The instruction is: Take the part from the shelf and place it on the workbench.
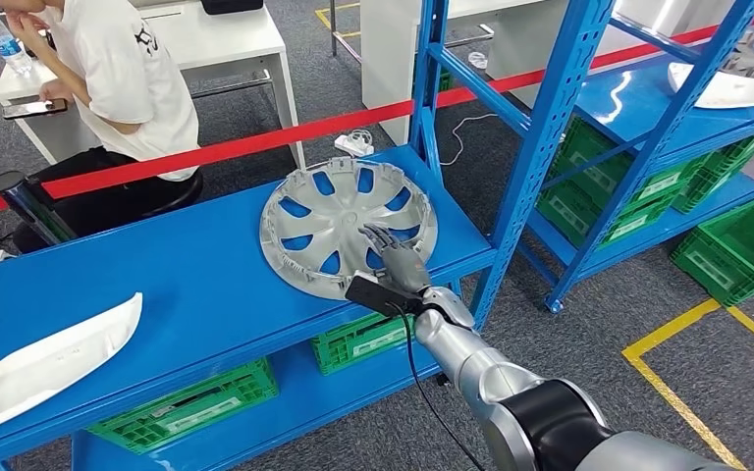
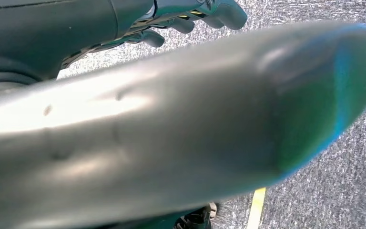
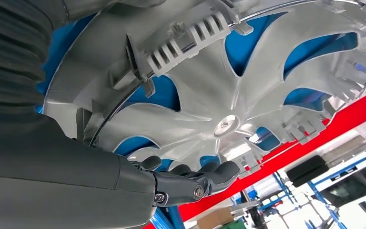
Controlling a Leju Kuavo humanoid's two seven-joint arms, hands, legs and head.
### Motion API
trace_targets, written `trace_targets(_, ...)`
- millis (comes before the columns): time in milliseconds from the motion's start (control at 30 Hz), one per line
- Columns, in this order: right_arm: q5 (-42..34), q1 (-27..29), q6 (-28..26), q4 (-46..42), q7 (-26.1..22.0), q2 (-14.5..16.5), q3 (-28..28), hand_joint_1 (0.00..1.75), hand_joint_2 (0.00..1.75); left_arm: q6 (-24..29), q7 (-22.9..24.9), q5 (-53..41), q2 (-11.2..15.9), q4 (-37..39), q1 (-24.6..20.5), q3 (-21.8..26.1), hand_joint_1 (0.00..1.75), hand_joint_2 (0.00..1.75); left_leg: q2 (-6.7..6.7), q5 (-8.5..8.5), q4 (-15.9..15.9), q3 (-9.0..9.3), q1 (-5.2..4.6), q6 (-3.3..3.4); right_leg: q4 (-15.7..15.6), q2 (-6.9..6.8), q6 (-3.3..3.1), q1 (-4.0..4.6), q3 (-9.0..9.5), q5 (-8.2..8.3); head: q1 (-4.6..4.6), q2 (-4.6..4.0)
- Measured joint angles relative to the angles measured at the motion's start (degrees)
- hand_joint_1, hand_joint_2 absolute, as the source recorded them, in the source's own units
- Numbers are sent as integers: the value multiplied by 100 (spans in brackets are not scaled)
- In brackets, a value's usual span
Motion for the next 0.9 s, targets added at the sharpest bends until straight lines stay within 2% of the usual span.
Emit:
trace_targets(33,45,-16,4,20,56,1,4,0,175,1,-16,28,-2,0,-3,0,0,0,2,-3,0,8,0,0,0,2,0,0,7,-2,0,0)
trace_targets(67,105,-34,9,39,136,1,14,13,175,1,-33,60,-4,0,-10,0,0,0,3,-6,0,16,0,1,0,3,0,0,16,-4,-1,-1)
trace_targets(167,327,-91,12,98,455,0,93,144,175,3,-59,116,-12,1,-40,0,0,0,5,-18,0,50,1,5,-1,4,2,0,49,-18,-1,0)
trace_targets(200,385,-109,11,119,533,-1,127,175,175,4,-61,126,-14,1,-49,0,0,0,5,-23,0,63,1,5,-1,4,1,0,62,-26,0,1)
trace_targets(900,653,-179,-161,147,676,-56,426,175,175,19,-199,243,-30,0,-119,20,0,0,3,-85,1,119,1,14,-11,2,11,0,131,-80,0,0)
